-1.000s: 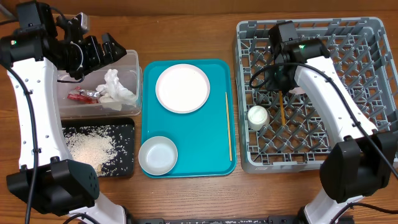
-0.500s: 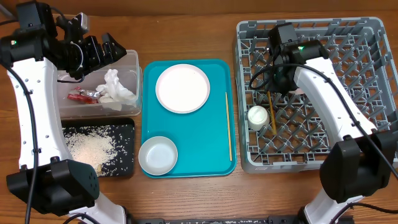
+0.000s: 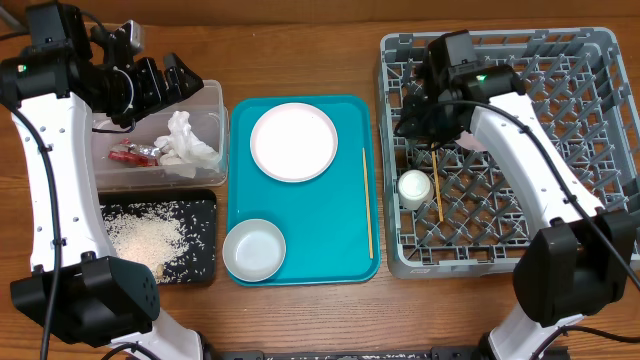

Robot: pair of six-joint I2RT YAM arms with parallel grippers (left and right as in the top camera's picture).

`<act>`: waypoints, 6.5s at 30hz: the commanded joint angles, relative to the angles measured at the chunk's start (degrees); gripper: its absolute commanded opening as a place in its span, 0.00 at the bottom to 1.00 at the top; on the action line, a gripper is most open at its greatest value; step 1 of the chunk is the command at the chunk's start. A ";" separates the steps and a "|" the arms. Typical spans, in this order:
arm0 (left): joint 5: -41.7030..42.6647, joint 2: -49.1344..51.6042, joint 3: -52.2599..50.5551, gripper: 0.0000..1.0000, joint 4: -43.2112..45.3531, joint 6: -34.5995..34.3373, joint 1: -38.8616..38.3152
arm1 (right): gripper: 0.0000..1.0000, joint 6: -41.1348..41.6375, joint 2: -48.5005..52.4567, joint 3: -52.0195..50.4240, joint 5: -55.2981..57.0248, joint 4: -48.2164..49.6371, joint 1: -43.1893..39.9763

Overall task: Sort waste into correct bins and load items into the dishwasher
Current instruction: 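Release the chopstick and move right gripper to the second chopstick, then grasp the second wooden chopstick on the tray with the right gripper, then carry the second chopstick into the rack beside the first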

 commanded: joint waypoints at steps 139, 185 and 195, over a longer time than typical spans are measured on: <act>0.85 -0.13 1.07 1.00 0.07 0.61 -0.04 | 0.04 10.97 6.62 3.34 26.47 -5.49 24.74; 0.85 -0.13 1.07 1.00 0.07 0.61 -0.04 | 0.16 -9.53 -2.99 0.72 19.39 -5.31 -2.12; 0.85 -0.13 1.07 1.00 0.07 0.61 -0.04 | 0.19 -9.51 -2.99 0.72 19.21 -5.42 -2.12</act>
